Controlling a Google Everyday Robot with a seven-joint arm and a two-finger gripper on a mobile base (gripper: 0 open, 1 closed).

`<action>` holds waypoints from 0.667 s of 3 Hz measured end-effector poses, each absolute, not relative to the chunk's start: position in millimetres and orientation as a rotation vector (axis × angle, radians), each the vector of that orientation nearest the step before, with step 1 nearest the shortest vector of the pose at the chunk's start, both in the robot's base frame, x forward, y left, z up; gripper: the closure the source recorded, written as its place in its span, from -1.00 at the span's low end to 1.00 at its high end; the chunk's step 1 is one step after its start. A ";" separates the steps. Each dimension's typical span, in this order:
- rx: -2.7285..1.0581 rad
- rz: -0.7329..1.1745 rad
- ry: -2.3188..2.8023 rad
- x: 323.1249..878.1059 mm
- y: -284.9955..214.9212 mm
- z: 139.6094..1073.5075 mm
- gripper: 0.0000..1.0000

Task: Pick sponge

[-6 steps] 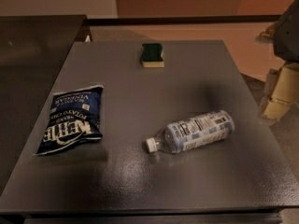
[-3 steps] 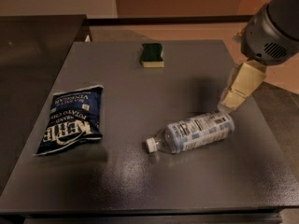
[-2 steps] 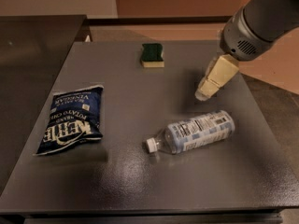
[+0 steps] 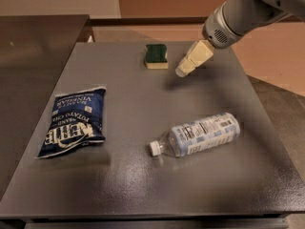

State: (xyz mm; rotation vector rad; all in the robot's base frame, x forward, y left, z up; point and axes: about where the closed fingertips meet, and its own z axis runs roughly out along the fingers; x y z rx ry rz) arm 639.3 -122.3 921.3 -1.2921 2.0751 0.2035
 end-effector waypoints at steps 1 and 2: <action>-1.233 0.267 2.055 681.3 -107.5 906.7 -1.00; -1.217 0.313 2.035 708.2 -85.9 892.8 -1.00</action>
Offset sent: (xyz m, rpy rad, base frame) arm 0.0998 0.0581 -0.0402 0.1618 -0.0064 -0.0002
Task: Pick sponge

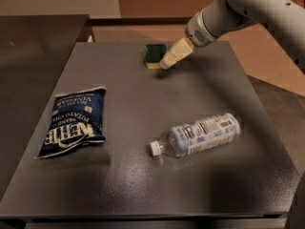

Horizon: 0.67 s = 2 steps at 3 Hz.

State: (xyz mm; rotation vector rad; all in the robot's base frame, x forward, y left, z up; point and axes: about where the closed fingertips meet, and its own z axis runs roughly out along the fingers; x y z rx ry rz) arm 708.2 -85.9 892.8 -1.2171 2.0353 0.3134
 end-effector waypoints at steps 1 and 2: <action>-1.232 0.362 2.032 717.0 -66.9 878.3 -1.00; -1.246 0.398 2.041 718.1 -53.7 862.7 -1.00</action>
Offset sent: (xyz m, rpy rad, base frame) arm 0.0108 0.0445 -0.0454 0.0442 0.0756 0.0577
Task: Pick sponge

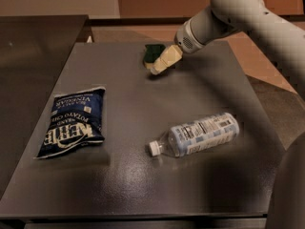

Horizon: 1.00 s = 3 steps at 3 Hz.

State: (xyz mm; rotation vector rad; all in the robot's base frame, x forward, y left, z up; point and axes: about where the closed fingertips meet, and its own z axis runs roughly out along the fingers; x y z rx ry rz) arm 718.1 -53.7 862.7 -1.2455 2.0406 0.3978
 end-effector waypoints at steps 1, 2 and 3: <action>-1.238 0.415 2.064 721.2 -47.8 845.2 -1.00; -1.215 0.440 2.080 727.1 -43.9 836.0 -0.65; -1.199 0.470 2.085 731.1 -38.7 836.4 -0.19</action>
Offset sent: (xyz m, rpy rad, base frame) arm 0.0168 0.0093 -0.0317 0.0421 0.0615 -0.0428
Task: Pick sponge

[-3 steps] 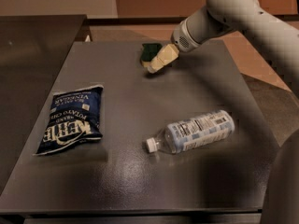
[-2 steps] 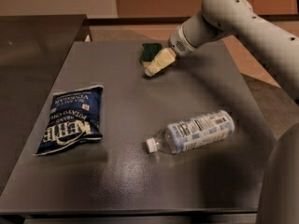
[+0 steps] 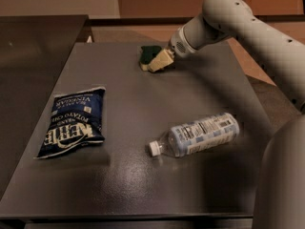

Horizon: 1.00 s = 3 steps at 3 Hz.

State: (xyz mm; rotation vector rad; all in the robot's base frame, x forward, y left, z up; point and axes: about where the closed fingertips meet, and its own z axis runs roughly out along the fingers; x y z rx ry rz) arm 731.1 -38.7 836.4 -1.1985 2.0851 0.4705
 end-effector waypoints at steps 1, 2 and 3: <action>-1.188 0.494 2.084 731.6 -36.3 839.5 0.28; -1.185 0.504 2.079 728.7 -35.8 846.7 0.74; -1.210 0.508 2.057 720.9 -34.5 870.4 1.00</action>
Offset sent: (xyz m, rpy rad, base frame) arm -0.0060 -0.0019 0.0252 0.0381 0.0011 -0.0038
